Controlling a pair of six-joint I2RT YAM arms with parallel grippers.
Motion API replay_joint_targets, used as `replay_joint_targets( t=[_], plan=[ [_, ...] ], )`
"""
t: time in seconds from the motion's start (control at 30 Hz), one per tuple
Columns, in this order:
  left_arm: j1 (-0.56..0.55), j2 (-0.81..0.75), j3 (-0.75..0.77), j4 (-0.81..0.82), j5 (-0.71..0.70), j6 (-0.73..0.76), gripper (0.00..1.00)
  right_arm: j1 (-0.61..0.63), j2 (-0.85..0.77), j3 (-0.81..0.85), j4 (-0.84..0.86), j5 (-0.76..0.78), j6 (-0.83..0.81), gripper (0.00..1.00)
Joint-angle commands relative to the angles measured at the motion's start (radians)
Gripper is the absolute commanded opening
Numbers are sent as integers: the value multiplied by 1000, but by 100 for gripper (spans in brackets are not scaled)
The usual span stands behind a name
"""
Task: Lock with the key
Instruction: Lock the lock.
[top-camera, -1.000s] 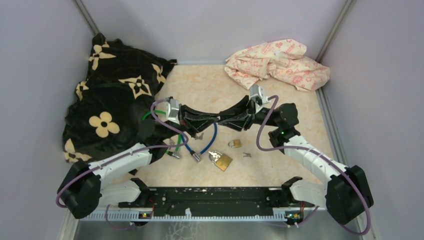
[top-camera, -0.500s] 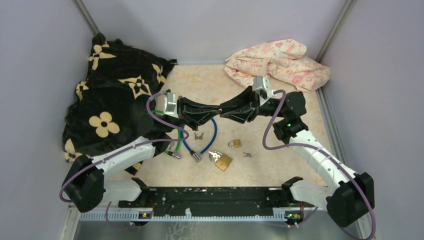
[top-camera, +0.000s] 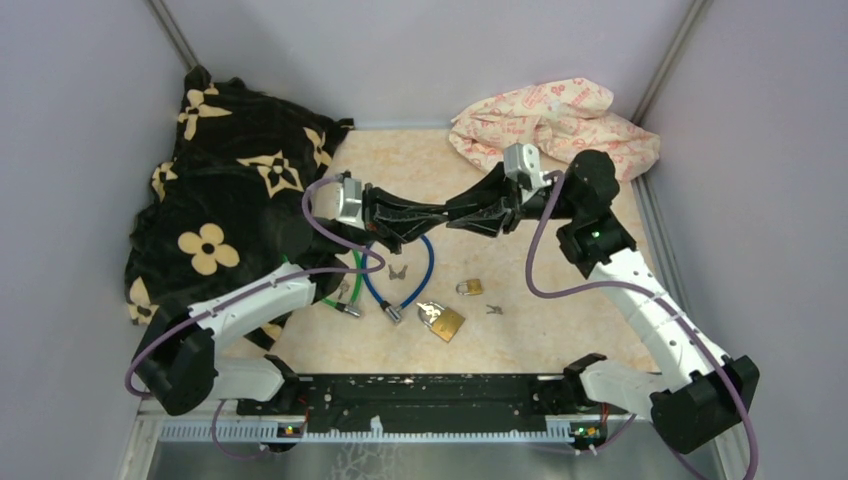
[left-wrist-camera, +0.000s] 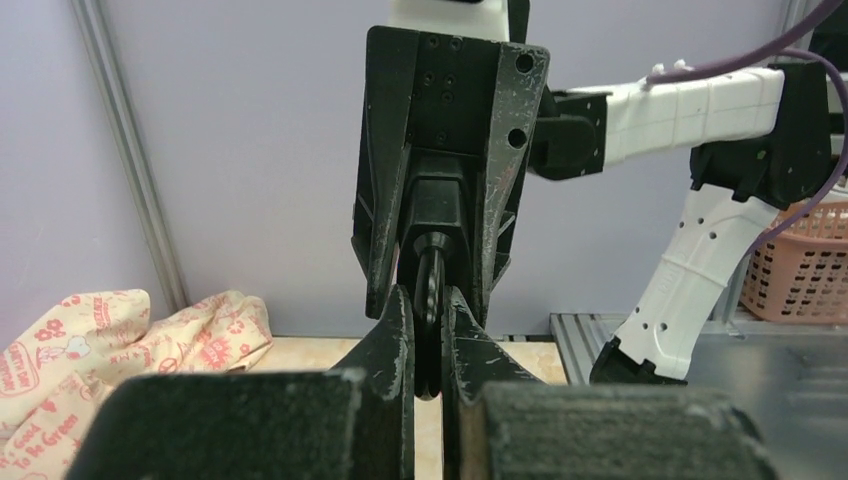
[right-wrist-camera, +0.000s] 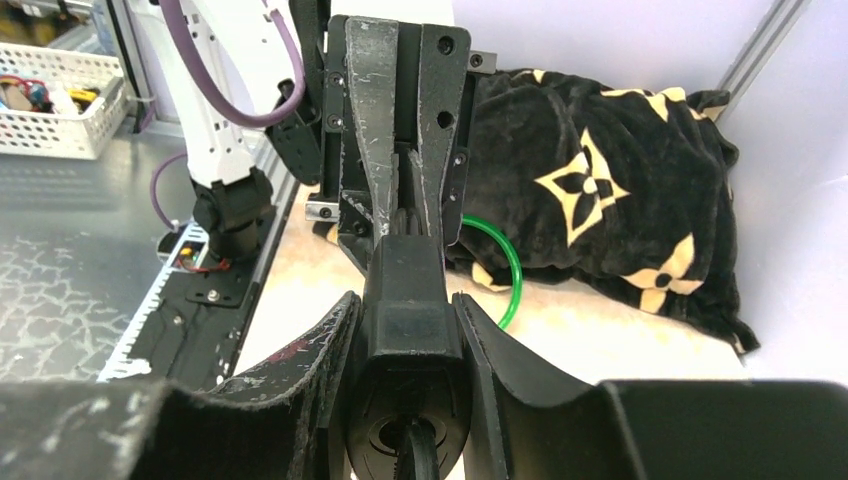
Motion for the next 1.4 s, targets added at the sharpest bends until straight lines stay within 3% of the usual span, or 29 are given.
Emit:
replay_joint_targets(
  t=[0.0,0.13,0.27,0.43,0.47,0.5,0.57,0.6,0.8,0.93,1.1,1.23,1.3,1.33,1.37],
  plan=[
    [-117,119,124,-449,250,36,0,188,143,12,-369,-32,-249,0],
    [-93,86,150,-477,213,157,0,191,137,-12,-336,-1,-238,0],
    [-112,83,142,-323,222,97,0,195,164,-5,-319,7,-231,0],
    [-68,7,52,-311,197,93,0,190,102,-14,-379,97,-238,0],
    [-49,-14,20,-311,180,80,0,182,78,-23,-388,125,-228,7],
    [-30,-38,-14,-310,161,75,0,174,55,-32,-396,139,-217,27],
    [3,-90,-85,-303,115,85,0,147,7,-56,-424,152,-188,78],
    [19,-118,-117,-298,107,96,0,131,-18,-72,-432,164,-172,96],
    [101,-255,-259,-311,105,111,0,14,-159,-153,-500,145,-138,98],
    [127,-320,-327,-310,137,148,0,11,-151,-133,-533,197,-145,89],
    [144,-363,-364,-304,142,142,0,13,-44,-52,-612,193,-186,56],
    [150,-371,-369,-316,141,133,0,45,0,-15,-612,166,-191,41],
    [152,-371,-368,-314,142,129,0,63,1,-19,-581,177,-191,25],
    [152,-371,-367,-311,143,127,0,70,1,-20,-574,179,-191,9],
    [151,-368,-366,-311,144,125,0,72,1,-21,-576,181,-193,0]
  ],
)
